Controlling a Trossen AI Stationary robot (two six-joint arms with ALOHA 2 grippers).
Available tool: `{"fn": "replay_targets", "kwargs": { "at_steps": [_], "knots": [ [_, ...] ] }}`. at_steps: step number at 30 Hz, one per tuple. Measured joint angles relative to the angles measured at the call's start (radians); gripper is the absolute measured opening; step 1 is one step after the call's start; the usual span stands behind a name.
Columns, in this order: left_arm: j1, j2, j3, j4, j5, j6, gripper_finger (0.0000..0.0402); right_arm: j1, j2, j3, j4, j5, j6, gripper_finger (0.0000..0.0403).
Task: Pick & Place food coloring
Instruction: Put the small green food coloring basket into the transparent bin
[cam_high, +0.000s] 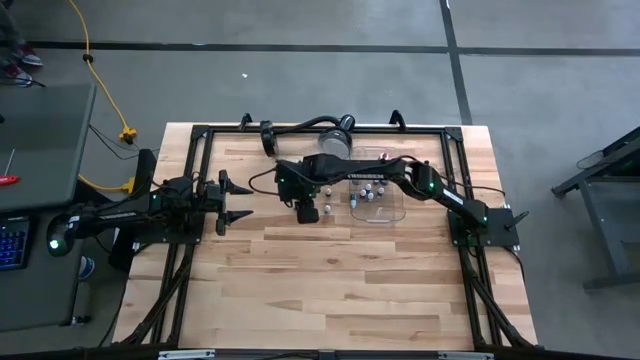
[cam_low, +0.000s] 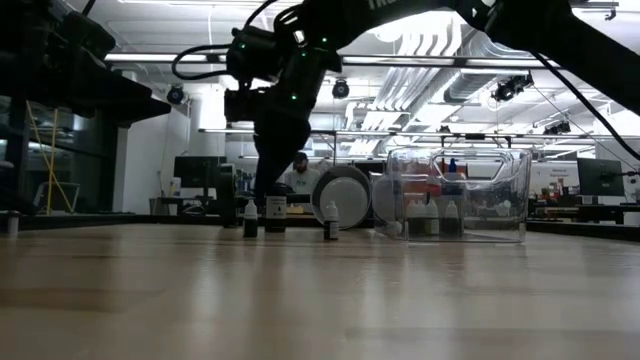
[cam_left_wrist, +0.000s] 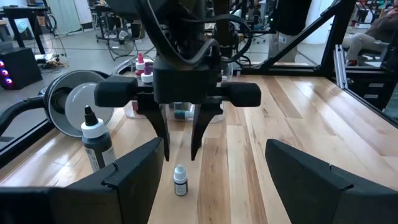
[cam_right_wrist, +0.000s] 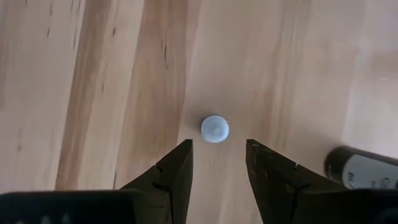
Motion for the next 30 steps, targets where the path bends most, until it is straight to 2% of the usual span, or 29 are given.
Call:
{"fn": "replay_targets", "kwargs": {
  "at_steps": [14,24,30],
  "knots": [
    [0.0,0.0,0.0,0.0,0.0,0.0,0.0278,-0.001,0.025,-0.003,0.047,-0.001,0.021,0.014],
    [0.0,0.0,0.0,0.0,0.0,0.0,0.0278,-0.004,0.027,-0.003,0.048,0.002,0.02,0.0194],
    [0.0,0.0,0.0,0.0,0.0,0.0,0.0278,-0.004,0.039,-0.003,0.053,-0.005,0.017,0.0201]
  ]
}}
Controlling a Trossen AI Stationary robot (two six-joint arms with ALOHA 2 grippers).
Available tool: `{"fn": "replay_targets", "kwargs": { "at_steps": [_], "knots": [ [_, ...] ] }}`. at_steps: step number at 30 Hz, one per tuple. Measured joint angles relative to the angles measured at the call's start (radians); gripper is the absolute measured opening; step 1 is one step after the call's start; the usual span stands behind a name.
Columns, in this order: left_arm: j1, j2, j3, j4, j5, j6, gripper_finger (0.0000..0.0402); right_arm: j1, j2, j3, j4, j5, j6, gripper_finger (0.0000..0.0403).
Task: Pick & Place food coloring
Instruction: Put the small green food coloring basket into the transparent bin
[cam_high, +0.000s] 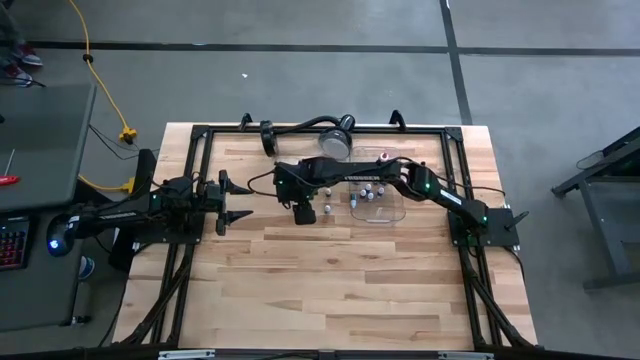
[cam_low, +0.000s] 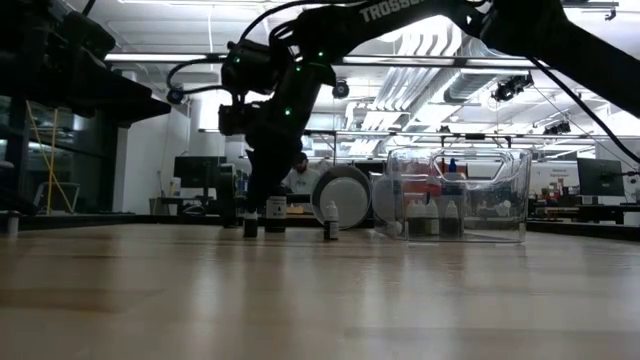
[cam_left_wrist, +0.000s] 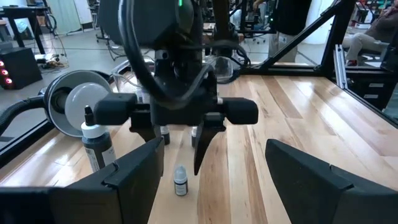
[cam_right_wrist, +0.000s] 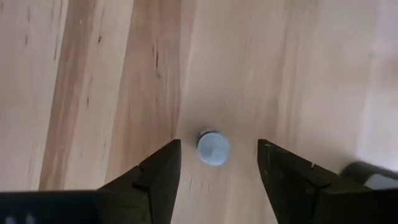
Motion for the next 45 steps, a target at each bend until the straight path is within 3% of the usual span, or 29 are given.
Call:
{"fn": "replay_targets", "kwargs": {
  "at_steps": [14,35,45],
  "knots": [
    [0.0,0.0,0.0,0.0,0.0,0.0,0.0278,-0.003,0.013,-0.001,0.016,0.028,0.004,0.0167],
    [0.0,0.0,0.0,0.0,0.0,0.0,0.0278,-0.002,0.012,0.011,-0.005,0.027,0.022,0.0045],
    [0.0,0.0,0.0,0.0,0.0,0.0,0.0278,-0.002,0.011,0.13,-0.084,0.033,0.05,0.0048]
  ]
}}
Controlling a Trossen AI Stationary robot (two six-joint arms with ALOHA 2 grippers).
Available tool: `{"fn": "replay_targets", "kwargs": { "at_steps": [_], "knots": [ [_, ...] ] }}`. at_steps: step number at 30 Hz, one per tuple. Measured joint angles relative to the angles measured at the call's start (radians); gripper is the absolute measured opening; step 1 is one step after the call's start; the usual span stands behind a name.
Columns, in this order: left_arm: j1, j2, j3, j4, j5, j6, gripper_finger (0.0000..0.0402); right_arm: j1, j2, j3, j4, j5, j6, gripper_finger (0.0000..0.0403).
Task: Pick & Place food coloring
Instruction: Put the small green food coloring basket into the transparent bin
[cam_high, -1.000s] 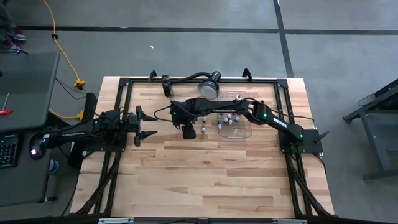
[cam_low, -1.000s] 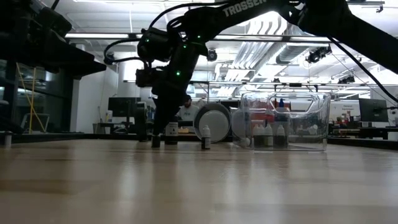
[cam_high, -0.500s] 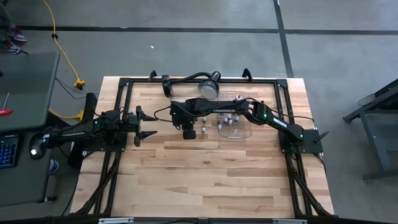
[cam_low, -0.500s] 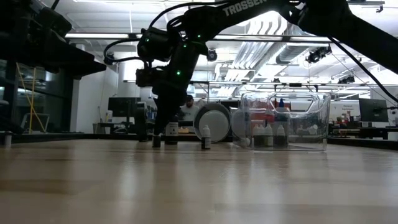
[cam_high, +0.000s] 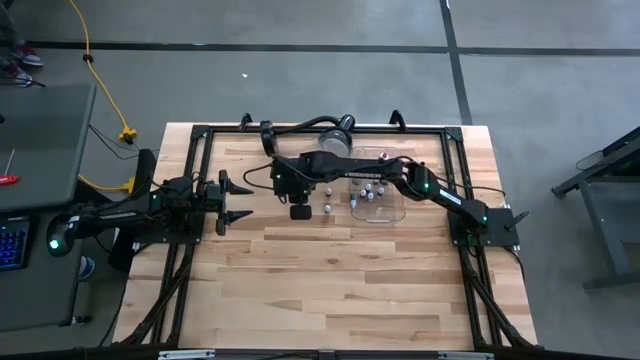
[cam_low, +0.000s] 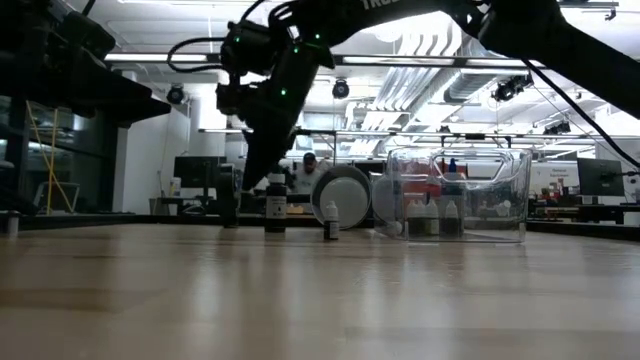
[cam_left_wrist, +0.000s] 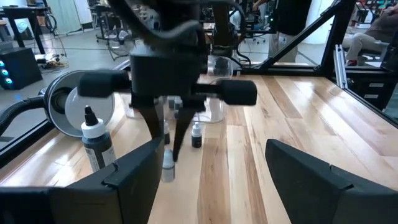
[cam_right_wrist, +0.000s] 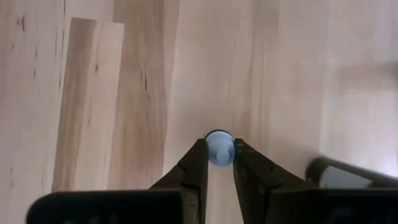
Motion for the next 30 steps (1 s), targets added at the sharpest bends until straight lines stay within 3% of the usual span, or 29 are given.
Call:
{"fn": "replay_targets", "kwargs": {
  "at_steps": [8,19,30],
  "knots": [
    [0.0,0.0,0.0,0.0,0.0,0.0,0.0278,0.0,-0.077,0.021,-0.055,0.113,0.015,0.0043],
    [0.0,0.0,0.0,0.0,0.0,0.0,0.0278,0.014,-0.289,0.021,-0.132,0.275,0.146,0.0043],
    [0.0,0.0,0.0,0.0,0.0,0.0,0.0278,0.041,-0.462,0.019,-0.452,0.515,0.41,0.0043]
  ]
}}
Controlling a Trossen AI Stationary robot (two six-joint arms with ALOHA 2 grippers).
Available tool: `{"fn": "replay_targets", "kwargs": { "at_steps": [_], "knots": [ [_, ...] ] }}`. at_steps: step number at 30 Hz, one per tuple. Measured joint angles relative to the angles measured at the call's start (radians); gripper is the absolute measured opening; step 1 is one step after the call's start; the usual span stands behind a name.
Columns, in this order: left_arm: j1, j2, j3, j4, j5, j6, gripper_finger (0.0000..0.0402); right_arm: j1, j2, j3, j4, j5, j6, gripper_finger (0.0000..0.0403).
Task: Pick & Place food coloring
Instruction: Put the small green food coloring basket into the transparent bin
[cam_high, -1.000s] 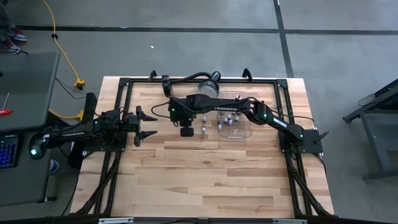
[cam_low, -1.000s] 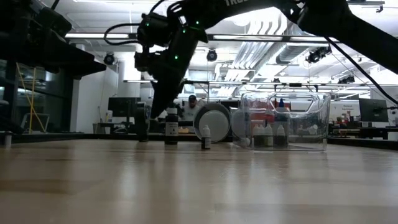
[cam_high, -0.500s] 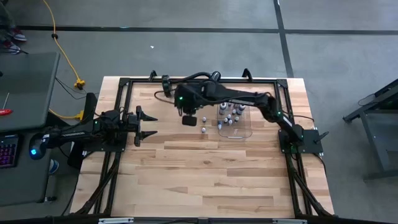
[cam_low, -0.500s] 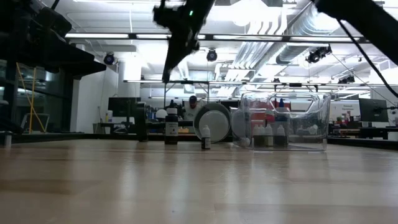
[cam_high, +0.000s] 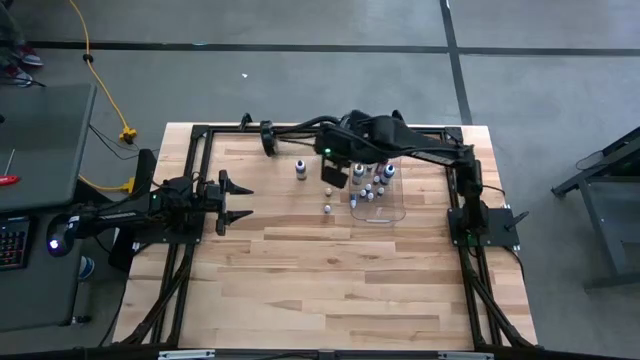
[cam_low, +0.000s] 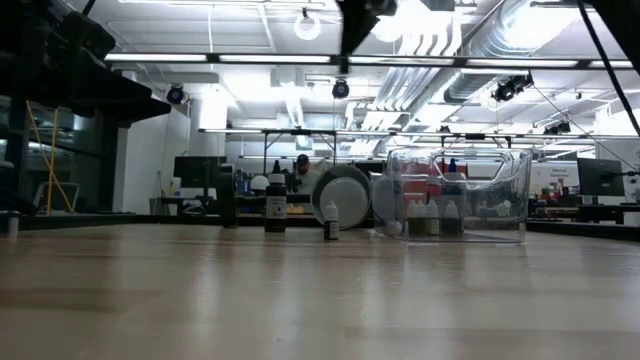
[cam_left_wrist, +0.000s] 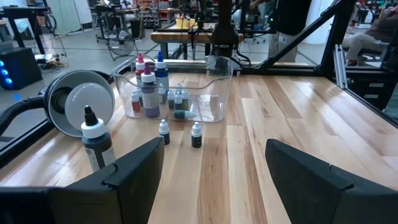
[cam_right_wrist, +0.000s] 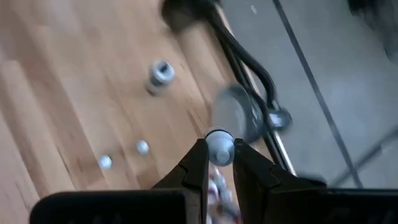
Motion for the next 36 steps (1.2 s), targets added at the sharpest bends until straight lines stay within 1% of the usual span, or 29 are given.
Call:
{"fn": "replay_targets", "kwargs": {
  "at_steps": [4,7,11,14,16,21,25,28,30,36],
  "knots": [
    [0.0,0.0,0.0,0.0,0.0,0.0,0.0278,0.0,-0.041,-0.002,-0.112,0.048,0.165,0.0043],
    [0.0,0.0,0.0,0.0,0.0,0.0,0.0278,0.002,-0.08,-0.009,-0.13,0.085,0.278,0.0043],
    [0.0,0.0,0.0,0.0,0.0,0.0,0.0278,0.005,-0.164,-0.106,-0.13,0.087,0.403,0.0043],
    [0.0,0.0,0.0,0.0,0.0,0.0,0.0278,0.005,-0.255,-0.26,-0.118,0.085,0.497,0.0043],
    [0.0,0.0,0.0,0.0,0.0,0.0,0.0278,0.004,-0.326,-0.382,-0.054,0.061,0.545,0.0043],
    [0.0,0.0,0.0,0.0,0.0,0.0,0.0278,-0.002,-0.506,-0.706,0.155,-0.052,0.639,0.0043],
    [0.0,0.0,0.0,0.0,0.0,0.0,0.0278,-0.005,-0.585,-0.904,0.277,-0.165,0.689,0.0043],
    [0.0,0.0,0.0,0.0,0.0,0.0,0.0278,-0.009,-0.595,-0.996,0.316,-0.249,0.705,0.0043],
    [0.0,0.0,0.0,0.0,0.0,0.0,0.0278,-0.01,-0.593,-1.036,0.344,-0.282,0.701,0.0043],
    [0.0,0.0,0.0,0.0,0.0,0.0,0.0278,-0.007,-0.588,-1.145,0.415,-0.294,0.722,0.0043]
  ]
}}
